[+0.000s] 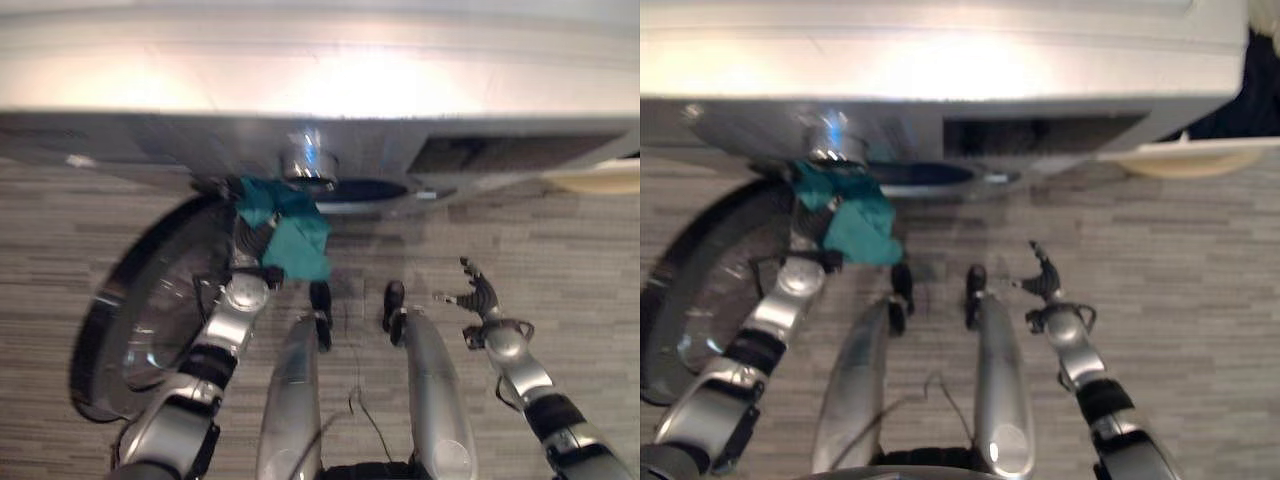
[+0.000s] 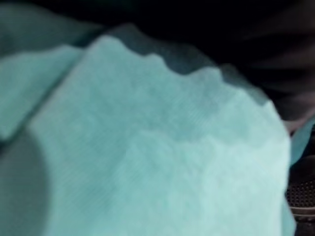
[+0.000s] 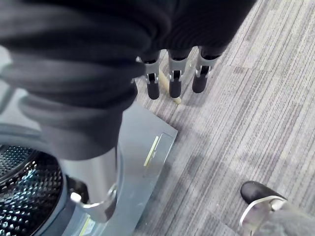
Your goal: Grab the laundry basket,head to the washer,open it,put in the laundry and shut it.
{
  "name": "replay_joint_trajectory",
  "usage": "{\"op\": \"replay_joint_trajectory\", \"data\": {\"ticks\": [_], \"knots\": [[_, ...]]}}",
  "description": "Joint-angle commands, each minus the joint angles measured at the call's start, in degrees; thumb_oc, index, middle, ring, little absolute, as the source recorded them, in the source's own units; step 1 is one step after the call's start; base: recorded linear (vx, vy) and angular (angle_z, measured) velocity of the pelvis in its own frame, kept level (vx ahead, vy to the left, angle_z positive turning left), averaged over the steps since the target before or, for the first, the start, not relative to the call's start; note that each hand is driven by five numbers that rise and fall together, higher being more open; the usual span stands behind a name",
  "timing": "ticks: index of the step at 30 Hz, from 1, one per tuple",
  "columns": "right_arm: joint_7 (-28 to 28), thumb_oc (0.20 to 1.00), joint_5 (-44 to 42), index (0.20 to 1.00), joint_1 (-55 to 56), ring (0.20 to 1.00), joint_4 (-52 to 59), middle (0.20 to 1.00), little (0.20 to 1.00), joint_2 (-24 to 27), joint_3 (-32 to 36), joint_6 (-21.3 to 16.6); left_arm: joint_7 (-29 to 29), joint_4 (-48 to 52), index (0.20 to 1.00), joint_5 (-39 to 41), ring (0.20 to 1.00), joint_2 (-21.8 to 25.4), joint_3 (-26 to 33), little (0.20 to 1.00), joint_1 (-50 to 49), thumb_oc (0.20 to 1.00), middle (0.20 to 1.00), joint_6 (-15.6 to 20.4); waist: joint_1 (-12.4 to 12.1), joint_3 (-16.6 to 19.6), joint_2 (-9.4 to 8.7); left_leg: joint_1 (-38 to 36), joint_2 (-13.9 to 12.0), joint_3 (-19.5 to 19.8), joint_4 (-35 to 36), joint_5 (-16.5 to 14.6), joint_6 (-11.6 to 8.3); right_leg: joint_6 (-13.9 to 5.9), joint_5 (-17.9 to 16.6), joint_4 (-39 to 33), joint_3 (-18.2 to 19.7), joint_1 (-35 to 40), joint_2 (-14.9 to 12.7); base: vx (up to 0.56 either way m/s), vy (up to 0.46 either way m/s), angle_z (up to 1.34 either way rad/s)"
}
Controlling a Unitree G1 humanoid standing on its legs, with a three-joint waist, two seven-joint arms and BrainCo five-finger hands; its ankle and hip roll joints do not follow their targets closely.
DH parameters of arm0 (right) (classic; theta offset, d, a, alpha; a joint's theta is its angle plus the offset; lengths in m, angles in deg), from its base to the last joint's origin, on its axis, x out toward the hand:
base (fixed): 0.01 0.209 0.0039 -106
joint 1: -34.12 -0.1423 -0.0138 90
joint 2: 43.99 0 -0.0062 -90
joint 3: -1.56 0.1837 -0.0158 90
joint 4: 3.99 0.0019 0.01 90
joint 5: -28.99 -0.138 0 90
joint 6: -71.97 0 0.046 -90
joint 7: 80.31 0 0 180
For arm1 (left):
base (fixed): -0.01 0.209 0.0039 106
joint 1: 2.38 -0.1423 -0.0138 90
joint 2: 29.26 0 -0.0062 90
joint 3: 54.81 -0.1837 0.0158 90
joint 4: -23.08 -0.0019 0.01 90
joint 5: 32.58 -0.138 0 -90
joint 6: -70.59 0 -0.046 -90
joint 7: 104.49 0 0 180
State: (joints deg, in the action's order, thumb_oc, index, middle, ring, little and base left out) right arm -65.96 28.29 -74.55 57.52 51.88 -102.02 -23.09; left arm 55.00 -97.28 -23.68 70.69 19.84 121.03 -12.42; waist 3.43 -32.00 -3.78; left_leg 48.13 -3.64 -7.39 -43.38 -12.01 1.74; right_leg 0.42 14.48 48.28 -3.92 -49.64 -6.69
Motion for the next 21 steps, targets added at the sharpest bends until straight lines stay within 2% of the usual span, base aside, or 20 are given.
{"op": "replay_joint_trajectory", "data": {"ticks": [1, 2, 3, 4, 5, 6, 8, 11, 12, 13, 14, 17, 21], "knots": [[2.62, 1.0, -2.83, 1.0, 5.91, 1.0, 6.78, 1.0, 1.0, 1.88, -0.26, -3.69, -6.76, -0.54, 0.2, -0.55, 0.2, 2.43, -0.24, 0.2, 5.68, 0.2, 0.2, 2.31, 2.33, 4.82, 2.07, 6.34, -2.35, 2.79, -6.9, -3.56, -0.39, -0.11, 3.01, 0.95, -0.22, -4.77, 0.77, -0.05, -0.023, -0.11], [2.53, 1.0, -2.98, 1.0, 6.01, 1.0, 8.05, 1.0, 1.0, 2.28, -0.23, -4.46, -7.81, -2.12, 0.2, -0.75, 0.2, 3.95, -0.56, 0.2, 9.24, 0.2, 0.2, 2.05, 2.84, 4.78, 2.17, 8.71, -2.79, 3.05, -9.33, -4.4, -0.21, 0.12, 3.87, 3.02, -0.02, -7.04, 0.76, -0.03, -0.031, -0.19], [2.36, 1.0, -3.43, 1.0, 6.31, 1.0, 9.28, 1.0, 1.0, 2.62, -0.17, -5.86, -10.04, -5.54, 0.2, -0.48, 0.2, 7.88, -1.2, 0.2, 16.03, 0.2, 0.2, 2.05, 3.74, 4.67, 2.41, 12.77, -3.45, 3.9, -13.45, -5.99, 0.4, 0.39, 5.21, 6.8, 0.27, -11.13, 0.84, -0.01, -0.025, -0.19], [2.35, 1.0, -3.44, 1.0, 6.2, 1.0, 9.29, 1.0, 1.0, 2.54, -0.07, -5.86, -10.04, -5.83, 0.2, -0.39, 0.2, 7.93, -1.38, 0.2, 16.4, 0.2, 0.2, 2.16, 3.66, 4.72, 2.41, 13.19, -3.48, 3.95, -13.81, -6.16, 0.4, 0.4, 5.36, 7.12, 0.27, -11.51, 0.84, 0.0, -0.028, -0.2], [2.27, 1.0, -3.86, 1.0, 6.26, 1.0, 9.79, 1.0, 1.0, 2.7, -0.13, -6.65, -10.88, -7.71, 0.2, -0.02, 0.2, 9.99, -2.33, 0.2, 20.31, 0.2, 0.2, 2.1, 4.09, 4.65, 2.64, 14.89, -3.81, 4.4, -15.29, -6.75, 0.69, 0.51, 5.99, 8.5, 0.34, -13.18, 0.95, 0.02, -0.022, -0.13], [1.88, 1.0, -4.67, 1.0, 6.19, 1.0, 10.48, 1.0, 1.0, 3.3, -0.12, -7.71, -12.51, -10.34, 0.2, -0.15, 0.2, 14.29, -4.27, 0.2, 26.78, 0.2, 0.2, 1.77, 4.82, 4.53, 2.87, 17.35, -4.3, 5.03, -17.69, -7.63, 1.13, 0.56, 6.69, 10.78, 0.78, -15.61, 1.22, 0.02, -0.022, -0.1], [1.6, 1.0, -5.32, 1.0, 5.85, 1.0, 10.44, 1.0, 1.0, 3.5, -0.16, -8.22, -12.75, -12.01, 0.2, 0.13, 0.2, 15.93, -6.0, 0.2, 30.51, 0.2, 0.2, 1.72, 5.05, 4.44, 2.89, 19.14, -4.39, 5.61, -19.26, -8.04, 1.32, 0.53, 6.96, 12.04, 0.74, -17.01, 1.18, 0.02, -0.024, -0.09], [-0.05, 1.0, -7.01, 1.0, 5.15, 1.0, 11.66, 1.0, 1.0, 5.57, -0.17, -9.76, -13.89, -16.06, 0.2, -3.32, 0.2, 22.3, -12.05, 0.2, 40.82, 0.2, 0.2, 0.87, 6.21, 4.63, 3.07, 22.03, -4.86, 6.14, -21.33, -8.6, 1.3, 0.46, 7.17, 13.83, 0.93, -19.9, 1.67, 0.02, -0.02, -0.08], [-0.9, 1.0, -8.26, 1.0, 5.38, 1.0, 12.73, 1.0, 1.0, 6.54, -0.04, -10.65, -14.29, -19.3, 0.818, -4.34, 0.818, 24.85, -15.7, 0.818, 46.32, 0.818, 0.818, 0.55, 6.62, 4.7, 3.13, 23.6, -5.05, 6.44, -21.88, -8.68, 1.16, 0.24, 7.11, 14.13, 0.79, -21.18, 1.82, 0.0, 0.0, 0.0], [-0.94, 1.0, -8.3, 1.0, 5.34, 1.0, 12.76, 1.0, 1.0, 6.44, 0.07, -10.64, -14.26, -19.58, 0.818, -4.25, 0.818, 24.81, -16.05, 0.818, 46.76, 0.818, 0.818, 0.63, 6.54, 4.7, 3.07, 23.76, -5.04, 6.49, -21.94, -8.67, 1.15, 0.24, 7.12, 14.16, 0.75, -21.31, 1.82, 0.02, -0.006, -0.05], [-1.24, 1.0, -8.74, 1.0, 5.33, 1.0, 12.75, 1.0, 1.0, 6.99, -0.19, -10.86, -13.91, -21.0, 1.0, -3.84, 1.0, 25.27, -17.5, 1.0, 48.8, 1.0, 1.0, 0.41, 6.66, 4.69, 3.11, 24.5, -5.06, 6.72, -22.28, -8.67, 1.13, 0.2, 7.0, 14.34, 0.58, -21.79, 1.79, 0.01, -0.01, -0.08], [-2.01, 1.0, -9.2, 1.0, 5.49, 1.0, 12.97, 1.0, 1.0, 8.15, -0.83, -10.87, -12.73, -23.44, 1.0, -4.29, 1.0, 26.3, -20.01, 1.0, 52.02, 1.0, 1.0, 0.15, 6.94, 4.92, 3.24, 25.86, -5.13, 6.9, -22.41, -8.35, 0.88, 0.01, 6.66, 14.33, 0.17, -22.8, 1.81, 0.01, -0.013, -0.04], [-2.65, 1.0, -8.74, 1.0, 5.59, 1.0, 12.29, 1.0, 1.0, 8.61, -1.37, -10.54, -10.04, -24.27, 1.0, -3.23, 1.0, 24.9, -19.6, 1.0, 50.52, 1.0, 1.0, 0.63, 6.71, 5.52, 3.32, 26.27, -4.97, 6.95, -21.92, -7.91, 0.57, 0.13, 6.39, 13.85, -0.21, -23.16, 1.72, 0.01, -0.014, 0.03]]}}
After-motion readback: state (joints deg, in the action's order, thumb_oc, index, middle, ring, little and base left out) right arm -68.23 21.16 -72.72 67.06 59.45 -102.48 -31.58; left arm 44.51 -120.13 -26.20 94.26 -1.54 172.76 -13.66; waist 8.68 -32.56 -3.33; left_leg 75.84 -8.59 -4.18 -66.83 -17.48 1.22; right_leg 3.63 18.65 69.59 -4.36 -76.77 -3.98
